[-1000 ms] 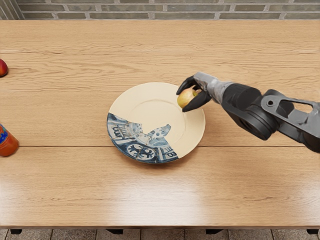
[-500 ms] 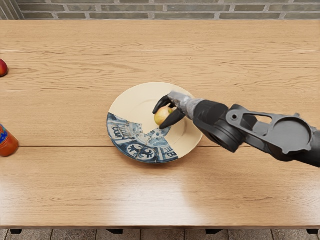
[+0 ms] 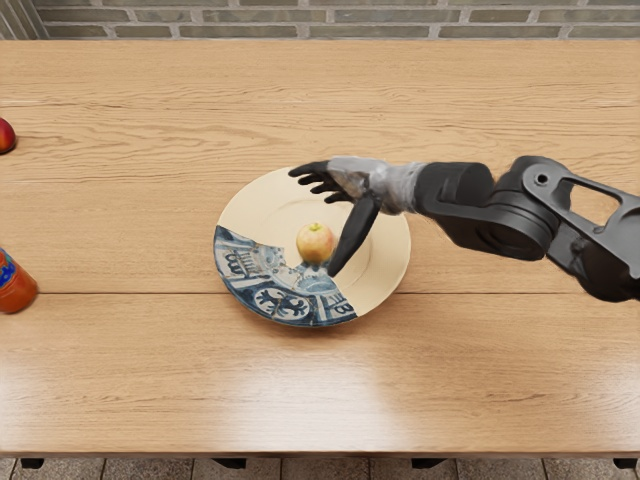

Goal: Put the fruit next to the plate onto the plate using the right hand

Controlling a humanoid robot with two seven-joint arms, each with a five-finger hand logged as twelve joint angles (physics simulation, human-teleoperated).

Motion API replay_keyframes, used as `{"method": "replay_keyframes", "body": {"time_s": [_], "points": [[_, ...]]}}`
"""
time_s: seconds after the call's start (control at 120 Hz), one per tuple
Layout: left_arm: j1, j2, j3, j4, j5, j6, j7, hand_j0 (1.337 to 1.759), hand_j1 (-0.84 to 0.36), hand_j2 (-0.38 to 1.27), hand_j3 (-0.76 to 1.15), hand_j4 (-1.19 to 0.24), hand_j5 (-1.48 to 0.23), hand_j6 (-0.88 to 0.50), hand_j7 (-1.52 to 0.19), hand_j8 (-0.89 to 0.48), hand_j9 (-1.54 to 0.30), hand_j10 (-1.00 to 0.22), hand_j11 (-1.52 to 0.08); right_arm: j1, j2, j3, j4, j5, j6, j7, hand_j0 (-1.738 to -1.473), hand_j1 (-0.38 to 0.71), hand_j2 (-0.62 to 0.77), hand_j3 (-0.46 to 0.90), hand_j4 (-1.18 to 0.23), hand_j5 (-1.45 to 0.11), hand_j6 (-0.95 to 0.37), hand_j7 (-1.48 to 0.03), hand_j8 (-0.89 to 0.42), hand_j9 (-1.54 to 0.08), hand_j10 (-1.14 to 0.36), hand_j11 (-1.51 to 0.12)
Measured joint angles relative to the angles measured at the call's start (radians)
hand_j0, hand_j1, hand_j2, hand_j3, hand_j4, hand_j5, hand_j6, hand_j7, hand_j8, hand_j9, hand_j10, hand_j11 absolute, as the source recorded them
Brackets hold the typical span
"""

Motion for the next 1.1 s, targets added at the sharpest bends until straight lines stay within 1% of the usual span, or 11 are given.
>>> {"method": "replay_keyframes", "body": {"time_s": [0.05,0.092,0.15,0.183,0.267,0.367,0.475,0.633,0.775,0.892,1.1], "points": [[0.000,0.000,0.000,0.000,0.000,0.000,0.000,1.658,0.35,0.00,0.00,0.00,0.00,0.00,0.00,0.00,0.00,0.00,0.00,-0.066,-0.006,0.111,0.007,0.014,0.129,0.000,-1.657,-0.27,0.01,0.00,-0.08,-0.10,-0.05,-0.10,-0.04,-0.10,-0.05,-0.10],[0.000,0.000,0.000,0.000,0.000,0.000,0.000,1.658,0.35,0.00,0.00,0.00,0.00,0.00,0.00,0.00,0.00,0.00,0.00,-0.119,-0.009,0.207,0.009,0.057,0.243,0.000,-1.657,-0.28,0.00,0.00,-0.07,-0.09,-0.04,-0.09,-0.04,-0.09,-0.05,-0.09],[0.000,0.000,0.000,0.000,0.000,0.000,0.000,1.658,0.35,0.00,0.00,0.00,0.00,0.00,0.00,0.00,0.00,0.00,0.00,-0.188,-0.009,0.322,0.008,0.115,0.343,0.000,-1.658,-0.29,0.00,0.00,-0.05,-0.07,-0.04,-0.07,-0.03,-0.07,-0.04,-0.07],[0.000,0.000,0.000,0.000,0.000,0.000,0.000,1.658,0.35,0.00,0.00,0.00,0.00,0.00,0.00,0.00,0.00,0.00,0.00,-0.221,-0.014,0.374,-0.002,0.163,0.380,0.000,-1.658,-0.30,0.00,0.00,-0.05,-0.07,-0.03,-0.06,-0.03,-0.07,-0.04,-0.07],[0.000,0.000,0.000,0.000,0.000,0.000,0.000,1.658,0.35,0.00,0.00,0.00,0.00,0.00,0.00,0.00,0.00,0.00,0.00,-0.325,-0.043,0.487,-0.029,0.338,0.433,0.000,-1.658,-0.31,0.00,0.00,-0.04,-0.05,-0.03,-0.05,-0.03,-0.05,-0.03,-0.05],[0.000,0.000,0.001,0.000,0.000,0.000,0.000,1.658,0.35,0.00,0.00,0.00,0.00,0.00,0.00,0.00,0.00,0.00,0.00,-0.422,-0.062,0.595,-0.077,0.471,0.460,0.000,-1.658,-0.32,0.00,0.00,-0.03,-0.04,-0.02,-0.04,-0.02,-0.04,-0.03,-0.04],[0.000,0.000,0.001,-0.001,-0.001,-0.001,0.000,1.658,0.35,0.00,0.00,0.00,0.00,0.00,0.00,0.00,0.00,0.00,0.00,-0.484,-0.075,0.681,-0.157,0.547,0.471,0.000,-1.658,-0.32,0.00,0.00,-0.03,-0.03,-0.02,-0.03,-0.02,-0.03,-0.02,-0.03],[0.003,0.000,0.001,-0.001,-0.001,-0.001,0.000,1.658,0.35,0.00,0.00,0.00,0.00,0.00,0.00,0.00,0.00,0.00,0.00,-0.561,-0.087,0.804,-0.224,0.579,0.476,0.000,-1.658,-0.32,0.00,0.00,-0.02,-0.03,-0.02,-0.03,-0.02,-0.03,-0.02,-0.03],[0.003,0.000,0.002,-0.001,-0.001,-0.001,0.000,1.658,0.35,0.00,0.00,0.00,0.00,0.00,0.00,0.00,0.00,0.00,0.00,-0.647,-0.109,0.881,-0.259,0.644,0.477,0.000,-1.658,-0.33,0.00,0.00,-0.02,-0.03,-0.02,-0.03,-0.02,-0.03,-0.02,-0.03],[0.002,0.000,0.002,-0.001,-0.001,0.000,0.000,1.658,0.35,0.00,0.00,0.00,0.00,0.00,0.00,0.00,0.00,0.00,0.00,-0.695,-0.124,0.925,-0.281,0.676,0.477,0.000,-1.658,-0.33,0.00,0.00,-0.02,-0.02,-0.02,-0.02,-0.02,-0.02,-0.02,-0.02],[0.002,0.000,0.000,-0.001,-0.001,0.000,0.000,1.658,0.35,0.00,0.00,0.00,0.00,0.00,0.00,0.00,0.00,0.00,0.00,-0.735,-0.130,0.977,-0.301,0.689,0.477,0.000,-1.658,-0.33,0.00,0.00,-0.02,-0.02,-0.02,-0.02,-0.02,-0.02,-0.02,-0.02]]}}
